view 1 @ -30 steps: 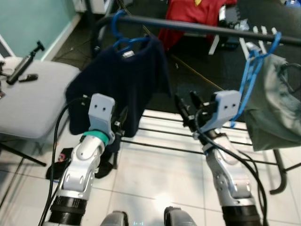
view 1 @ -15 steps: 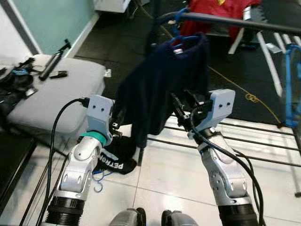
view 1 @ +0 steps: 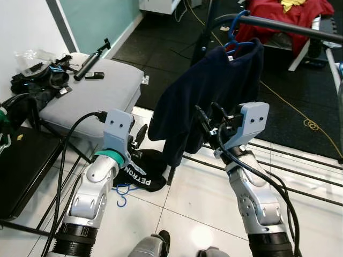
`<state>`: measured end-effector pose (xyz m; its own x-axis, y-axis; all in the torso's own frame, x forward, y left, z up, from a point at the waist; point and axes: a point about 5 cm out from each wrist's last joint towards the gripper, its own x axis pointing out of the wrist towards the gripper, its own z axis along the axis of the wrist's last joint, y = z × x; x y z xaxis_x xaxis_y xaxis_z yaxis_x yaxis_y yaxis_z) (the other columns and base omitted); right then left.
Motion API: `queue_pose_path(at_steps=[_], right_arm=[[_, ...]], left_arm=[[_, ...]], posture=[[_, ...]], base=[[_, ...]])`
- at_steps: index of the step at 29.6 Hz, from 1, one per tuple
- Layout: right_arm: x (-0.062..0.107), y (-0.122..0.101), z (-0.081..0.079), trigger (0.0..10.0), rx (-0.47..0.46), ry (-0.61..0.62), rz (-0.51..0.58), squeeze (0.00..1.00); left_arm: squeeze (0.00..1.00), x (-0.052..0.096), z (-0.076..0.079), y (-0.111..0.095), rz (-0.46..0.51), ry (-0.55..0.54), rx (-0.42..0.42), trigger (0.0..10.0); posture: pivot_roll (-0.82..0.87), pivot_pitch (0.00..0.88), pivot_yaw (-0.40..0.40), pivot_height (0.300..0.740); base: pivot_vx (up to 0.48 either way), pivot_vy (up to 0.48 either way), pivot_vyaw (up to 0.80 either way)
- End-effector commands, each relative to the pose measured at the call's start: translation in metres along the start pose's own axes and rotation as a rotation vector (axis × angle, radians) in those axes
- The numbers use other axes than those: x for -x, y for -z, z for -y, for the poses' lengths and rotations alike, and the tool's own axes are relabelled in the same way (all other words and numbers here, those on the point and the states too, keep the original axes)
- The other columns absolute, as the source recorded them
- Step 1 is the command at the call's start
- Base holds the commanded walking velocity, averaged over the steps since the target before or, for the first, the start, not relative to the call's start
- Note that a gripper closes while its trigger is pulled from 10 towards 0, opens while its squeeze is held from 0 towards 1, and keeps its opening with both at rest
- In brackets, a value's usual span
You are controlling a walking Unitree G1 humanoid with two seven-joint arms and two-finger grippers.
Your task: Hang hanger
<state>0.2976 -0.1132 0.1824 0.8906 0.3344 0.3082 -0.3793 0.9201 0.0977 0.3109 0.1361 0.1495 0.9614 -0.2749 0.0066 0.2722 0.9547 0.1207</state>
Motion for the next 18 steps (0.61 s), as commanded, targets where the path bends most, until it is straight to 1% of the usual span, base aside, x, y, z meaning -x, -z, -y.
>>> queue_pose_path(at_steps=[1, 11, 14, 16, 18], right_arm=[[0.005, 0.004, 0.005, 10.0, -0.001, 0.027, -0.013, 0.00], [0.005, 0.005, 0.006, 10.0, 0.001, 0.026, -0.021, 0.00], [0.006, 0.009, 0.006, 10.0, -0.008, 0.025, -0.047, 0.00], [0.008, 0.018, 0.006, 10.0, -0.010, 0.022, -0.103, 0.00], [0.009, 0.020, 0.007, 10.0, -0.013, 0.026, -0.113, 0.00]], left_arm=[[0.00, 0.000, 0.003, 0.007, -0.041, 0.005, 0.008, 10.0], [0.00, 0.000, 0.004, 0.008, -0.048, 0.001, 0.027, 10.0], [0.00, 0.000, 0.003, 0.010, -0.055, -0.013, 0.047, 10.0], [0.00, 0.000, 0.002, 0.013, -0.067, -0.037, 0.067, 10.0], [0.00, 0.000, 0.002, 0.013, -0.061, -0.040, 0.060, 10.0]], posture=[[-0.02, 0.106, 0.085, 0.740], [-0.03, 0.108, 0.084, 0.740], [-0.03, 0.108, 0.084, 0.740], [-0.03, 0.106, 0.084, 0.740], [-0.03, 0.104, 0.081, 0.740]], base=[[0.000, 0.000, 0.00], [0.000, 0.000, 0.00], [0.000, 0.000, 0.00], [0.000, 0.000, 0.00], [0.000, 0.000, 0.00]])
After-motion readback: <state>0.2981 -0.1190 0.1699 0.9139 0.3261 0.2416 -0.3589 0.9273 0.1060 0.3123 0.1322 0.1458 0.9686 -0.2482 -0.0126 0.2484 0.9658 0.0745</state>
